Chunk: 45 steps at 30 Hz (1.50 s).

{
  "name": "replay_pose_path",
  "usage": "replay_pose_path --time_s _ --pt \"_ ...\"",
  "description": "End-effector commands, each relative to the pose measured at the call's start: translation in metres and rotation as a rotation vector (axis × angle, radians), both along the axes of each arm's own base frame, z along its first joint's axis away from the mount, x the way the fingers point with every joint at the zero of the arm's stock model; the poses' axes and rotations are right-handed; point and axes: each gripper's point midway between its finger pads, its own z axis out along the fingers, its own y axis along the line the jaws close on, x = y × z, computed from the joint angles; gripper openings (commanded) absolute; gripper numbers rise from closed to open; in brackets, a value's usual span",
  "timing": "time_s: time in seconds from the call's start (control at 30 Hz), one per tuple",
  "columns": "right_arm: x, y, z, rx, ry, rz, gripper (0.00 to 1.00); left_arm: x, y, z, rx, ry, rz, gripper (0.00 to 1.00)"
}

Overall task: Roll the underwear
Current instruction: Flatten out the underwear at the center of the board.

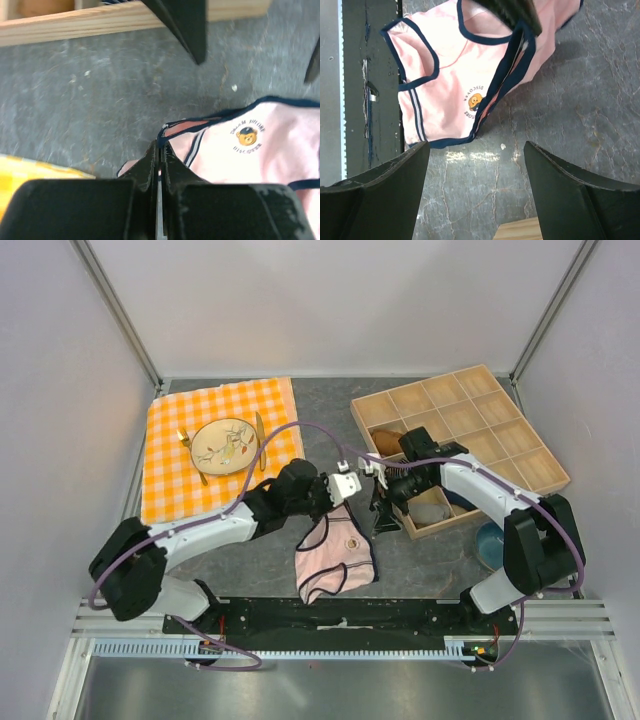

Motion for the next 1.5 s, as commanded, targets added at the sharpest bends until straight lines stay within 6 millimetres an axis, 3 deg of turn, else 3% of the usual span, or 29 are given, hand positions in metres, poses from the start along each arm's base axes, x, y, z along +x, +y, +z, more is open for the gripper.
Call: replay_pose_path --time_s 0.0,0.07,0.13,0.27,0.6,0.83,1.07,1.2,1.3,1.47 --pt "0.005 0.017 0.006 0.029 -0.039 -0.003 0.83 0.011 0.016 0.041 -0.21 0.122 0.338 0.02" --pt "0.005 0.029 0.008 0.037 -0.032 -0.027 0.84 0.009 0.022 0.053 -0.26 0.161 0.406 0.02" --pt "-0.001 0.037 0.006 0.019 -0.008 -0.063 0.84 0.002 0.028 0.053 -0.261 0.208 0.435 0.02" --pt "0.01 0.052 0.007 0.03 -0.054 -0.121 0.85 -0.003 0.036 0.069 -0.282 0.218 0.462 0.02" --pt "0.003 0.059 -0.02 -0.016 0.043 -0.122 0.82 -0.016 0.055 0.111 -0.364 0.181 0.471 0.02" --pt "-0.012 0.061 -0.013 0.027 0.088 -0.055 0.82 -0.022 0.076 0.132 -0.382 0.136 0.506 0.02" --pt "-0.022 0.064 -0.03 0.013 0.177 -0.012 0.78 -0.029 0.09 0.164 -0.444 0.093 0.507 0.02" --pt "-0.031 0.067 -0.029 0.022 0.193 0.031 0.75 -0.031 0.099 0.176 -0.455 0.07 0.527 0.02" --pt "-0.036 0.069 -0.024 0.043 0.197 0.063 0.65 -0.033 0.103 0.182 -0.459 0.061 0.528 0.02" --pt "-0.041 0.071 -0.007 0.081 0.18 0.123 0.24 -0.038 0.103 0.184 -0.453 0.075 0.512 0.02"
